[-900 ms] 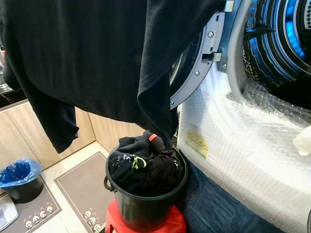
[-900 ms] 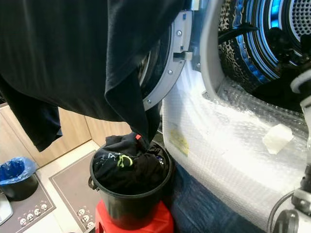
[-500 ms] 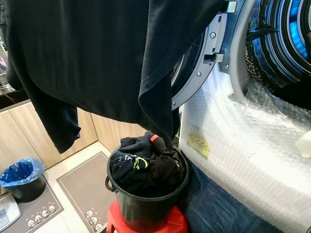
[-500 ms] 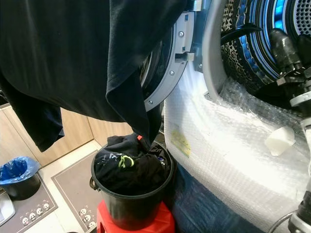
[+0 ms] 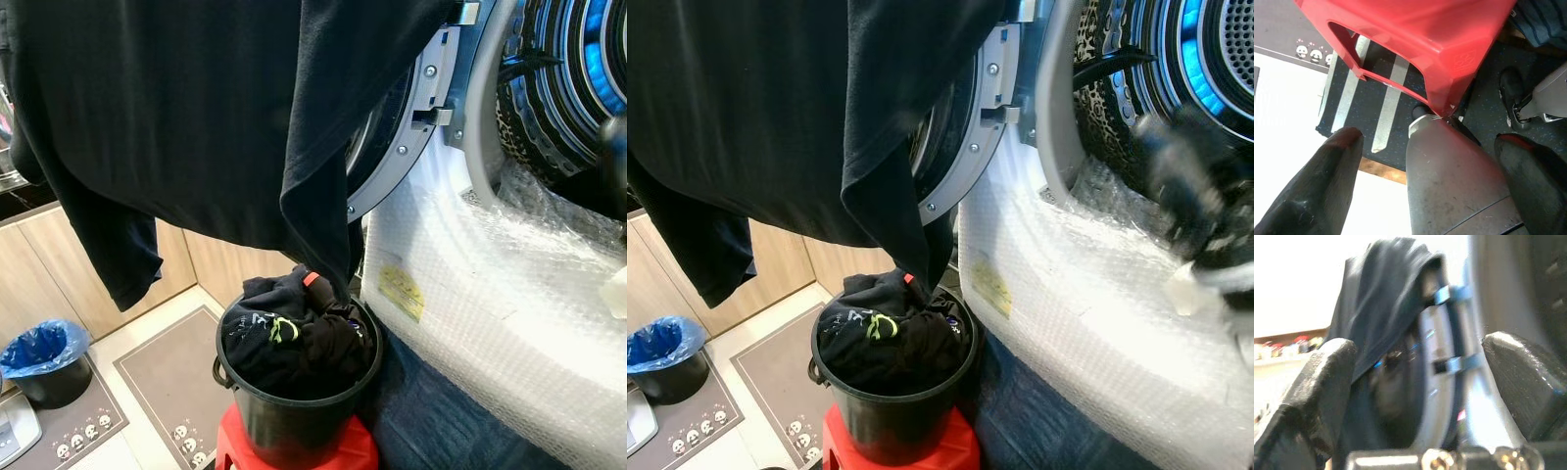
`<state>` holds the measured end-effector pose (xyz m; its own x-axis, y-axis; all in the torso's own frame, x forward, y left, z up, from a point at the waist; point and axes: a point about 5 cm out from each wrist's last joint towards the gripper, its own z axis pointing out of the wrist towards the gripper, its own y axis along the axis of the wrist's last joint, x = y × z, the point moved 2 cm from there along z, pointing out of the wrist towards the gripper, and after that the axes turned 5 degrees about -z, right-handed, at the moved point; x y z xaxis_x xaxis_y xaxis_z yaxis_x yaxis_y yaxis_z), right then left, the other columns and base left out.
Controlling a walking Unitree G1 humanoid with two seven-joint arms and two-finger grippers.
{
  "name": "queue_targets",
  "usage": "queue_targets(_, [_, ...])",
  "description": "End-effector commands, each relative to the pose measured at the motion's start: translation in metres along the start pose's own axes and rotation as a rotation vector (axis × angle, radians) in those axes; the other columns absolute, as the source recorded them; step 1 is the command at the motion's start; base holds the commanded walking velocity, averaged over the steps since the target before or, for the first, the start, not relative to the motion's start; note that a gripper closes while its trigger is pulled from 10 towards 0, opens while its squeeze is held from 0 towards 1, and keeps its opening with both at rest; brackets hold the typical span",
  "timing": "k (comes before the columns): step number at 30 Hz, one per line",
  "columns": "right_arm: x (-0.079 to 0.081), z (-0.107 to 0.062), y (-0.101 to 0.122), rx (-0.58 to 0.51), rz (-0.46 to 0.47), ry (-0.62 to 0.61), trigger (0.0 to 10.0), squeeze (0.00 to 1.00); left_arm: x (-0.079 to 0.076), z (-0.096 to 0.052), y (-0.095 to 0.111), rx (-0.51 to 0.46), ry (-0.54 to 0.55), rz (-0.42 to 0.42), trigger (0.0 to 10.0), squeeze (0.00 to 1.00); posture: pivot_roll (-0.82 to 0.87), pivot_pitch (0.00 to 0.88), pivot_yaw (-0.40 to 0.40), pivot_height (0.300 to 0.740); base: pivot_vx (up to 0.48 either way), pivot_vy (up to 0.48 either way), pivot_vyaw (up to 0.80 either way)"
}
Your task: Clothes washing
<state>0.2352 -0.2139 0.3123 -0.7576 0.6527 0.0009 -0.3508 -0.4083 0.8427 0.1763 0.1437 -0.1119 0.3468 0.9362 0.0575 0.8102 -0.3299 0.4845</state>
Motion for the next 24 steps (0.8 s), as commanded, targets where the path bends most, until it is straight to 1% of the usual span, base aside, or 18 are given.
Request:
queue_targets(1, [0.015,0.002,-0.005,0.046,0.02,0.082,10.0,0.0,0.001,-0.001,-0.007,0.032,0.0,0.009,10.0,0.0,-0.16,0.0,0.036,0.74,0.0,0.0,0.0])
queue_targets(3, [0.018,0.001,-0.008,0.059,0.033,0.099,10.0,0.0,0.001,-0.001,-0.007,0.031,-0.001,0.01,10.0,0.0,-0.16,0.0,0.035,0.74,0.0,0.0,0.0])
queue_targets(4, [0.026,-0.001,-0.014,0.1,0.054,0.132,10.0,0.0,0.001,-0.001,-0.006,0.03,-0.003,0.013,10.0,0.0,-0.16,0.0,0.035,0.74,0.0,0.0,0.0])
queue_targets(7, [0.034,-0.005,-0.025,0.171,0.066,0.165,10.0,0.0,0.0,0.0,-0.006,0.03,-0.005,0.015,10.0,0.0,-0.16,0.0,0.033,0.74,0.0,0.0,0.0])
queue_targets(9, [0.041,-0.008,-0.034,0.239,0.078,0.198,10.0,0.0,0.0,0.0,-0.005,0.029,-0.006,0.015,10.0,0.0,-0.17,0.0,0.033,0.74,0.0,0.0,0.0])
queue_targets(10, [0.047,-0.013,-0.044,0.306,0.093,0.226,10.0,0.0,0.0,0.0,-0.005,0.029,-0.006,0.015,10.0,0.0,-0.17,0.0,0.032,0.74,0.0,0.0,0.0])
queue_targets(11, [0.05,-0.015,-0.049,0.338,0.105,0.238,10.0,0.0,0.0,0.0,-0.005,0.029,-0.006,0.015,10.0,0.0,-0.17,0.0,0.032,0.74,0.0,0.0,0.0])
queue_targets(12, [0.05,-0.015,-0.049,0.338,0.105,0.238,10.0,0.0,0.0,0.0,-0.005,0.029,-0.006,0.015,10.0,0.0,-0.17,0.0,0.032,0.74,0.0,0.0,0.0])
queue_targets(13, [0.055,-0.02,-0.059,0.407,0.128,0.266,10.0,0.0,0.0,0.0,-0.005,0.029,-0.006,0.017,10.0,0.0,-0.17,0.0,0.032,0.74,0.0,0.0,0.0])
queue_targets(14, [0.055,-0.02,-0.059,0.407,0.128,0.266,10.0,0.0,0.0,0.0,-0.005,0.029,-0.006,0.017,10.0,0.0,-0.17,0.0,0.032,0.74,0.0,0.0,0.0])
queue_targets(16, [0.058,-0.026,-0.07,0.479,0.139,0.287,10.0,0.0,0.0,0.0,-0.005,0.029,-0.007,0.019,10.0,0.0,-0.17,0.0,0.032,0.74,0.0,0.0,0.0])
queue_targets(17, [0.058,-0.026,-0.07,0.479,0.139,0.287,10.0,0.0,0.0,0.0,-0.005,0.029,-0.007,0.019,10.0,0.0,-0.17,0.0,0.032,0.74,0.0,0.0,0.0])
queue_targets(18, [0.06,-0.03,-0.078,0.529,0.148,0.3,10.0,0.0,0.0,0.0,-0.005,0.03,-0.008,0.022,10.0,0.0,-0.17,0.0,0.032,0.74,0.0,0.0,0.0])
queue_targets(19, [0.06,-0.03,-0.078,0.529,0.148,0.3,10.0,0.0,0.0,0.0,-0.005,0.03,-0.008,0.022,10.0,0.0,-0.17,0.0,0.032,0.74,0.0,0.0,0.0])
queue_targets(20, [0.062,-0.037,-0.093,0.616,0.155,0.31,10.0,0.0,0.0,0.0,-0.006,0.031,-0.008,0.025,10.0,0.0,-0.17,0.0,0.03,0.74,0.0,0.0,0.0])
queue_targets(22, [0.062,-0.043,-0.106,0.694,0.139,0.318,10.0,0.0,0.0,0.0,-0.006,0.031,-0.008,0.026,10.0,0.0,-0.17,0.0,0.029,0.74,0.0,0.0,0.0])
queue_targets(23, [0.062,-0.048,-0.117,0.752,0.131,0.321,10.0,0.0,-0.001,-0.001,-0.007,0.033,-0.008,0.025,10.0,0.0,-0.16,0.0,0.027,0.74,0.0,0.0,0.0])
queue_targets(24, [0.062,-0.05,-0.123,0.773,0.125,0.323,10.0,0.0,-0.001,-0.001,-0.007,0.033,-0.008,0.023,10.0,0.0,-0.16,0.0,0.023,0.74,0.0,0.0,0.0])
